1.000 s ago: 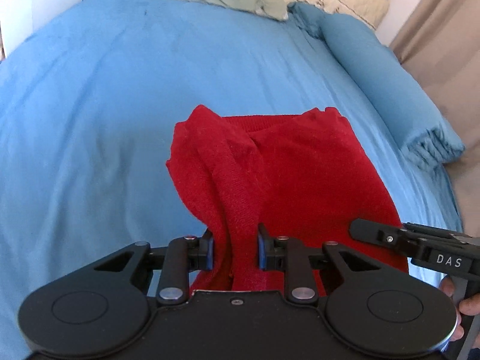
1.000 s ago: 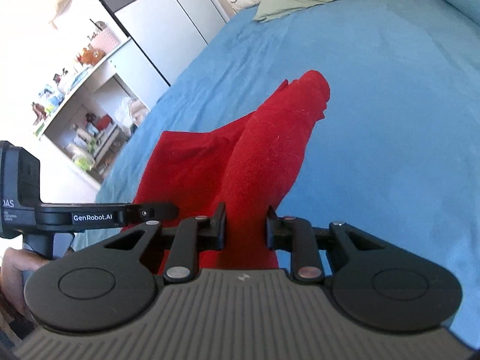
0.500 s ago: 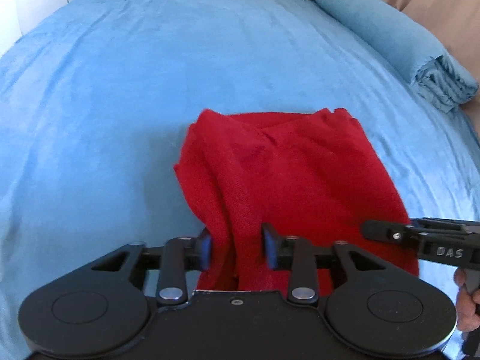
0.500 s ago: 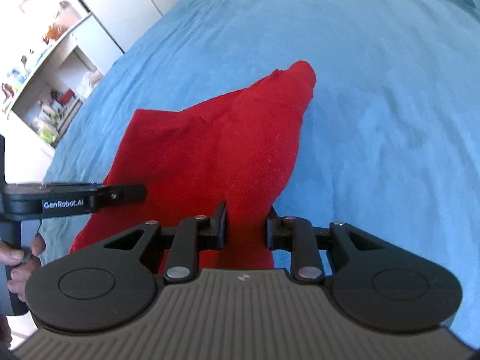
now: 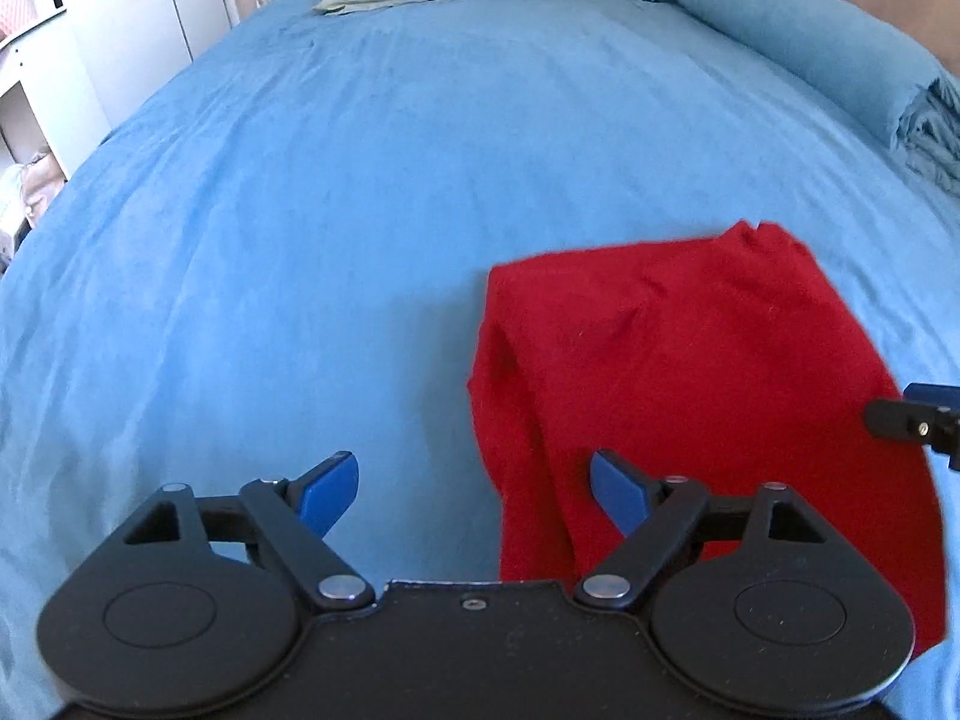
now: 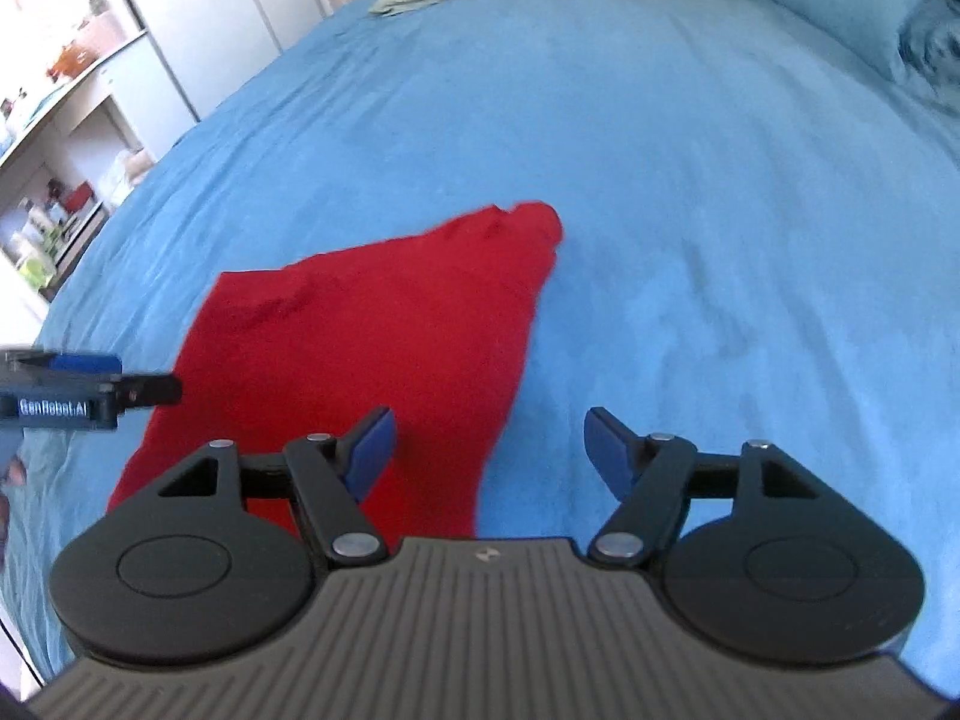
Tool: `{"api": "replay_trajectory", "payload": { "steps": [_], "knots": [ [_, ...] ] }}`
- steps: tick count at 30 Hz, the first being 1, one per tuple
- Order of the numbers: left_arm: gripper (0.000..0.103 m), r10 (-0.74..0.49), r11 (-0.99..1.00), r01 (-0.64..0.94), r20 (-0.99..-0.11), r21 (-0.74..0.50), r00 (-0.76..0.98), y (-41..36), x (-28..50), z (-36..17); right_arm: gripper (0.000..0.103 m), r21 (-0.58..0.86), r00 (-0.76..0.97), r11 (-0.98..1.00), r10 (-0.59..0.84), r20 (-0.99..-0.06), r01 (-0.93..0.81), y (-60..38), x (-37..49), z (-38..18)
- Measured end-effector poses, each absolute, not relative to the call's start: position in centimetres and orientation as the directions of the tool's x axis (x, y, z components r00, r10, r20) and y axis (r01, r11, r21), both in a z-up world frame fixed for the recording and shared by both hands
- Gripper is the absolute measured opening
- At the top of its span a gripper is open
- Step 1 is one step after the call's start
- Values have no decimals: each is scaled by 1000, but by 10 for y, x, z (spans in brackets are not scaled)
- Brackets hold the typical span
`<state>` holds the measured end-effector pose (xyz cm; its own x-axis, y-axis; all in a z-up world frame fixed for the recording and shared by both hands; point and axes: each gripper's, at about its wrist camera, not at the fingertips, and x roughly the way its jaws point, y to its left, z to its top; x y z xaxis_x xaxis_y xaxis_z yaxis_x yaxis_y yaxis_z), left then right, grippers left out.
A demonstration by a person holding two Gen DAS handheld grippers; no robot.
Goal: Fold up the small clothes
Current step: 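Release the sweater and pull both tools back from it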
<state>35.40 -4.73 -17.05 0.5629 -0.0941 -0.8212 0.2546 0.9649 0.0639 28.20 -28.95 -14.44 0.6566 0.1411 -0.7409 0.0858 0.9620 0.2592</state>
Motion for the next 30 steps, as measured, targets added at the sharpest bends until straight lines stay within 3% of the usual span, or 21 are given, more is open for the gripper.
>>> {"api": "replay_trajectory", "payload": {
  "steps": [5, 8, 16, 22, 27, 30],
  "knots": [
    [89, -121, 967, 250, -783, 45, 610, -39, 345, -192, 87, 261, 673, 962, 143, -726, 76, -293, 281, -174],
    [90, -140, 965, 259, -750, 43, 646, -36, 339, -198, 96, 249, 703, 967, 141, -697, 52, -297, 276, -182],
    [89, -98, 958, 256, -690, 130, 717, -42, 320, -174, 96, 251, 772, 968, 144, -620, 21, -296, 263, -179],
    [103, -102, 966, 225, -609, 129, 787, -42, 270, -94, 103, 247, 840, 968, 92, -535, 51, -289, 233, -116],
    [103, -58, 981, 153, -565, 123, 823, -37, 203, -19, 103, 197, 872, 973, -10, -489, 121, -271, 179, -36],
    [103, -15, 986, 108, -582, 125, 813, -33, 164, 12, 103, 147, 871, 979, -53, -489, 143, -257, 142, 8]
  ]
}}
